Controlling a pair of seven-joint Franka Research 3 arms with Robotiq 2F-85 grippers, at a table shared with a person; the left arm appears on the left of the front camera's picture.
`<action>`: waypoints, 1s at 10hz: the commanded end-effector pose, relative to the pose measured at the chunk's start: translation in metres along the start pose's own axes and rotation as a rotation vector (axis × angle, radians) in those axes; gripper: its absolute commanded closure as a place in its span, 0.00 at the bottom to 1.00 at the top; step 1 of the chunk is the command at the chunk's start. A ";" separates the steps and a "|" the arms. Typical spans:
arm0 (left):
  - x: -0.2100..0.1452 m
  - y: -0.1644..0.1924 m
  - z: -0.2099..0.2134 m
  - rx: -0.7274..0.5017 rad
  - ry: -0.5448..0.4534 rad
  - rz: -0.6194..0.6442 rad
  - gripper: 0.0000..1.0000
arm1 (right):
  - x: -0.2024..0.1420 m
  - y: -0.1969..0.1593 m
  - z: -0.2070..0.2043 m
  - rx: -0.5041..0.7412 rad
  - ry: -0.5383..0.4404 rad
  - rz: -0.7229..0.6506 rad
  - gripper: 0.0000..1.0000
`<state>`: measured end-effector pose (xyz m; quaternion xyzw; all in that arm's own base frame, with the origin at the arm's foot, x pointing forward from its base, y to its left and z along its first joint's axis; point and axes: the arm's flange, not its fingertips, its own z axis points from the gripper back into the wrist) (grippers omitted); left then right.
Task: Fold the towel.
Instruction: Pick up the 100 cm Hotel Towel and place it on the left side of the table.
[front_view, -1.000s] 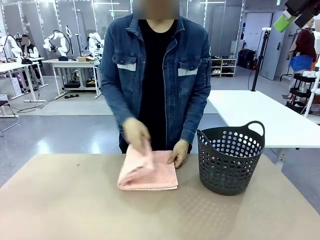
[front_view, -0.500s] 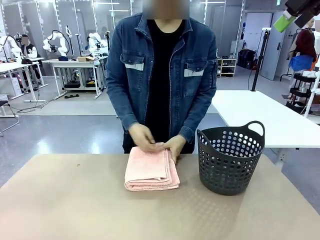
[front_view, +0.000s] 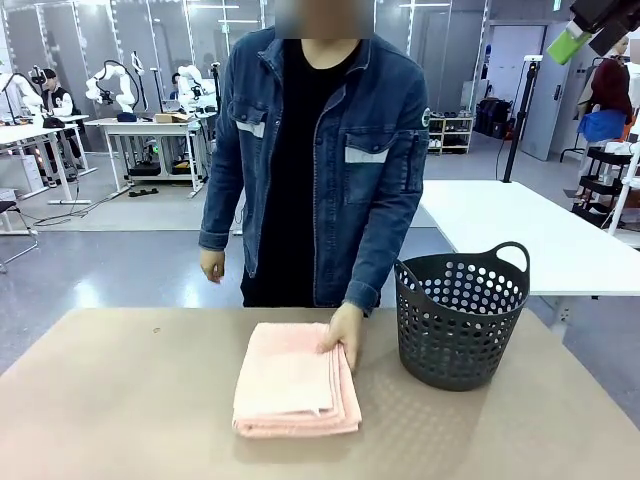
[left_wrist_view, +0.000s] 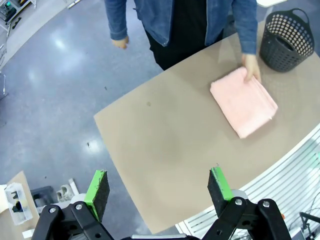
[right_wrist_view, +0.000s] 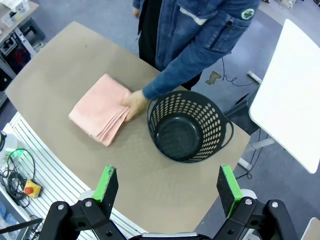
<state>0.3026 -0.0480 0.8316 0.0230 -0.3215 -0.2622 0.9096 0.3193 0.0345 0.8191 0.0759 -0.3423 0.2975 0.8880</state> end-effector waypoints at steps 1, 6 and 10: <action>0.001 0.001 0.003 0.001 0.011 -0.014 0.00 | 0.000 -0.002 0.001 0.000 0.010 0.008 0.00; 0.001 0.001 0.003 0.001 0.011 -0.014 0.00 | 0.000 -0.002 0.001 0.000 0.010 0.008 0.00; 0.001 0.001 0.003 0.001 0.011 -0.014 0.00 | 0.000 -0.002 0.001 0.000 0.010 0.008 0.00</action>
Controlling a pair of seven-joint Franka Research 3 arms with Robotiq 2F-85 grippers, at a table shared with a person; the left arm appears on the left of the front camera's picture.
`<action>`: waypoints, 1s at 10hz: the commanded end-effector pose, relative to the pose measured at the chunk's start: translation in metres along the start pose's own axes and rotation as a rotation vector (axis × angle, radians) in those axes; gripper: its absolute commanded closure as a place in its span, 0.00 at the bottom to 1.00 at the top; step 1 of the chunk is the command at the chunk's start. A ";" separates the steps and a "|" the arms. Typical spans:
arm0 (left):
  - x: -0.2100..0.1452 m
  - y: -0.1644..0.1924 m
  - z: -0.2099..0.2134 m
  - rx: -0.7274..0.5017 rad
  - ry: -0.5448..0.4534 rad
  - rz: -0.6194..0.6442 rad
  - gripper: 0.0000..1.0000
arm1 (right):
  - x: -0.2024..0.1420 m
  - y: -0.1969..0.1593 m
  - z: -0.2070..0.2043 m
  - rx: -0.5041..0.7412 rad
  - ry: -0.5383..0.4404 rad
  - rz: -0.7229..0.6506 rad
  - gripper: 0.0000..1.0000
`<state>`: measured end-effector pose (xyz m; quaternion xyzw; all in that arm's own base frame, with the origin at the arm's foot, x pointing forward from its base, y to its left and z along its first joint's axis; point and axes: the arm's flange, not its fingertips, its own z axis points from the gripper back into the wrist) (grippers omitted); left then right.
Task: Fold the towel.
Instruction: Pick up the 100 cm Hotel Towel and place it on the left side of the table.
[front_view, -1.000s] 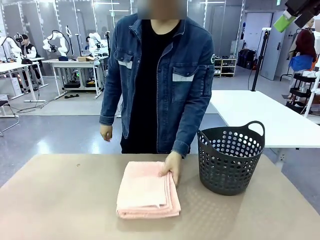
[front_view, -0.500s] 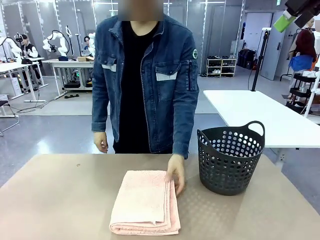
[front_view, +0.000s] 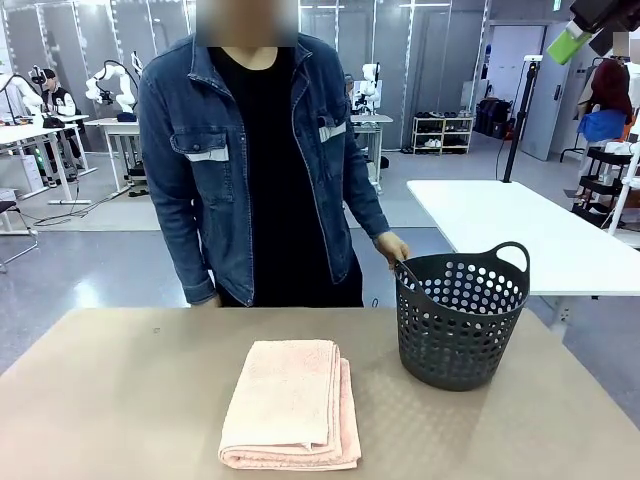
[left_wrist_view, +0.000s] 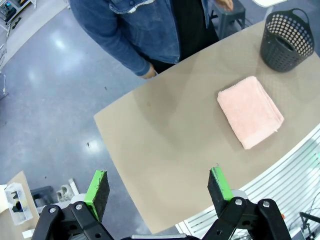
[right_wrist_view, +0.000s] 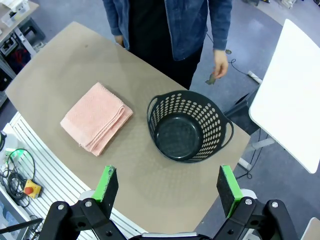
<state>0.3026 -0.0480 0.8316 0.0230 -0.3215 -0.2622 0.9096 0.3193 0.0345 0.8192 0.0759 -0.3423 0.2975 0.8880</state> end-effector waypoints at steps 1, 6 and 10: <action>0.001 0.001 0.003 0.001 0.011 -0.014 0.00 | 0.000 -0.002 0.001 0.000 0.010 0.008 0.00; 0.001 0.001 0.003 0.001 0.011 -0.014 0.00 | 0.000 -0.002 0.001 0.000 0.010 0.008 0.00; 0.001 0.001 0.003 0.001 0.011 -0.014 0.00 | 0.000 -0.002 0.001 0.000 0.010 0.008 0.00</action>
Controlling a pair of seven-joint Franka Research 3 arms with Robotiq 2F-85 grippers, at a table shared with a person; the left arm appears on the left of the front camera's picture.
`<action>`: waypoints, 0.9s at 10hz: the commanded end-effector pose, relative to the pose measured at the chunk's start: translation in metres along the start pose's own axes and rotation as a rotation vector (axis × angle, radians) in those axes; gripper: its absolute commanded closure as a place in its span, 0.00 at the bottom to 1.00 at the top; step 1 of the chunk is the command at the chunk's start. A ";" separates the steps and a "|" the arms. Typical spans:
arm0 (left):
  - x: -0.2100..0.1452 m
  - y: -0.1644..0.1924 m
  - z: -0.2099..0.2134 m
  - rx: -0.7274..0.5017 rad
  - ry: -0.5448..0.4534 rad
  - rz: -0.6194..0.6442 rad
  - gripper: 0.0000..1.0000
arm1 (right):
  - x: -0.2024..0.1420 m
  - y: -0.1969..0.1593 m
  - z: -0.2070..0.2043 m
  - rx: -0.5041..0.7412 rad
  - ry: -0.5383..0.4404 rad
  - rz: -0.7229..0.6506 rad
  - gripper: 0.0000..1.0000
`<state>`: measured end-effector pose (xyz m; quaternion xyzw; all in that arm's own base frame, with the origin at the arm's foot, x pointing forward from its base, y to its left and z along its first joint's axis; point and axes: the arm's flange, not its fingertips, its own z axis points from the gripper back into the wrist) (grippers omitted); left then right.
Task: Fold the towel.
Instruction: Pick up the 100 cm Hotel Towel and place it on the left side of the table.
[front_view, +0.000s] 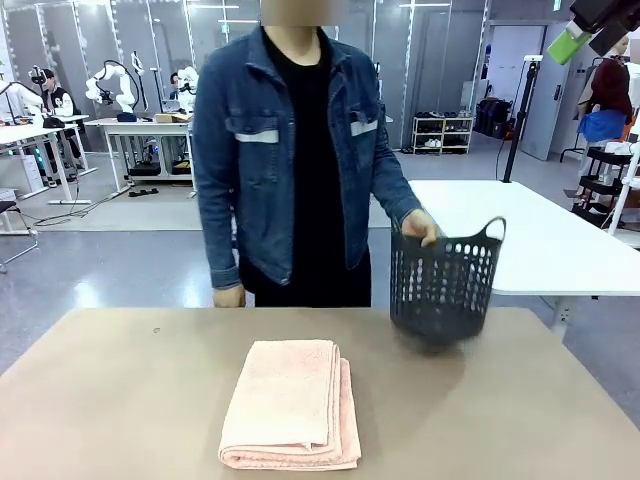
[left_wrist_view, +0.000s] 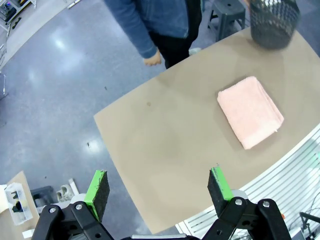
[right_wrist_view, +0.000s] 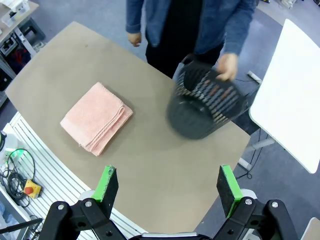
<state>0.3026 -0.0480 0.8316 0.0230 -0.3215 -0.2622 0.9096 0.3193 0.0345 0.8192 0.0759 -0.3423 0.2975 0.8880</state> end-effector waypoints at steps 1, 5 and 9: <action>0.001 0.001 0.003 0.001 0.011 -0.014 0.00 | 0.000 -0.002 0.001 0.000 0.010 0.008 0.00; 0.001 0.001 0.003 0.001 0.011 -0.014 0.00 | 0.000 -0.002 0.001 0.000 0.010 0.008 0.00; 0.010 -0.009 -0.013 0.011 0.034 0.037 0.00 | 0.000 -0.002 0.001 0.000 0.010 0.008 0.00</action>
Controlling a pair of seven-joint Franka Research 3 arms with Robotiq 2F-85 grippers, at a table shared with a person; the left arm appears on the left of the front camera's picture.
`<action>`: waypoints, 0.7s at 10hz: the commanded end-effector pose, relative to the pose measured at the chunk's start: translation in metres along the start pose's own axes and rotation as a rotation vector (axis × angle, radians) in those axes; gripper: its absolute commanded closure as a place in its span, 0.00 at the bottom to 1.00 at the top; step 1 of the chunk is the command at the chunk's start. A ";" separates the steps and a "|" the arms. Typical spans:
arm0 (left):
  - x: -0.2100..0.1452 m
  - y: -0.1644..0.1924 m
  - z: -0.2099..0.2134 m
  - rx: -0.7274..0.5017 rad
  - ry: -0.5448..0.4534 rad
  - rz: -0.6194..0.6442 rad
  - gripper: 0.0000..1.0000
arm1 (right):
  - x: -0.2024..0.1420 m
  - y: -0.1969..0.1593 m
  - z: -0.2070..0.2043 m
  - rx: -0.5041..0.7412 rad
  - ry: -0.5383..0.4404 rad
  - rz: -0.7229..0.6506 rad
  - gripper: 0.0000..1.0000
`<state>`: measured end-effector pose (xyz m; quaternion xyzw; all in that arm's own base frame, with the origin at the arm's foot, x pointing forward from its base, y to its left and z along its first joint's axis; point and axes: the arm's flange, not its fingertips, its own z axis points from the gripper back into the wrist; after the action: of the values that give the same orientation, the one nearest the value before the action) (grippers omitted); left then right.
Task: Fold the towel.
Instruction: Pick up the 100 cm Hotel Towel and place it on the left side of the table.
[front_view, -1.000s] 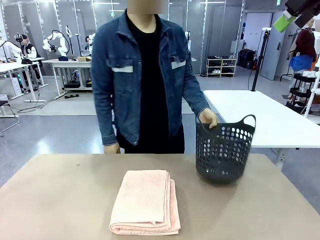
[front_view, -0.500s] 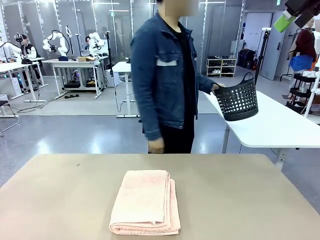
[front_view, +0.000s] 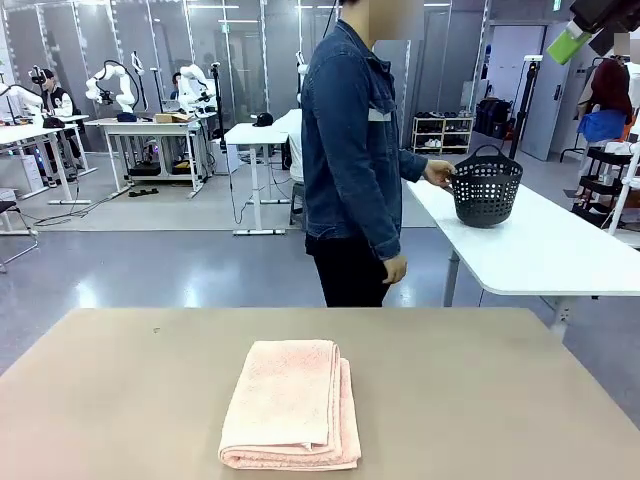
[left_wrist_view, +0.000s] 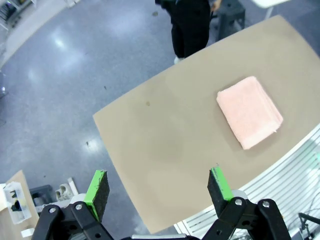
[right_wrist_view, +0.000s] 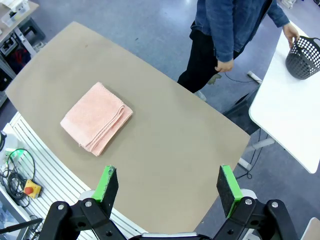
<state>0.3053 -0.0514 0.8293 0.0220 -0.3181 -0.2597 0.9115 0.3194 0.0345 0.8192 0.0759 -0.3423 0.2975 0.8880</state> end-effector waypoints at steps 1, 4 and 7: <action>0.016 -0.020 -0.032 -0.017 0.067 0.061 0.00 | 0.000 -0.002 0.001 0.000 0.010 0.008 0.00; 0.014 -0.075 -0.132 -0.109 0.146 0.117 0.00 | 0.000 -0.002 0.001 0.000 0.010 0.008 0.00; -0.017 -0.135 -0.220 -0.216 0.175 0.248 0.00 | 0.000 -0.002 0.001 0.000 0.010 0.008 0.00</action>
<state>0.3687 -0.1819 0.6371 -0.0588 -0.1967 -0.1956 0.9589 0.3195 0.0343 0.8194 0.0760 -0.3421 0.2975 0.8881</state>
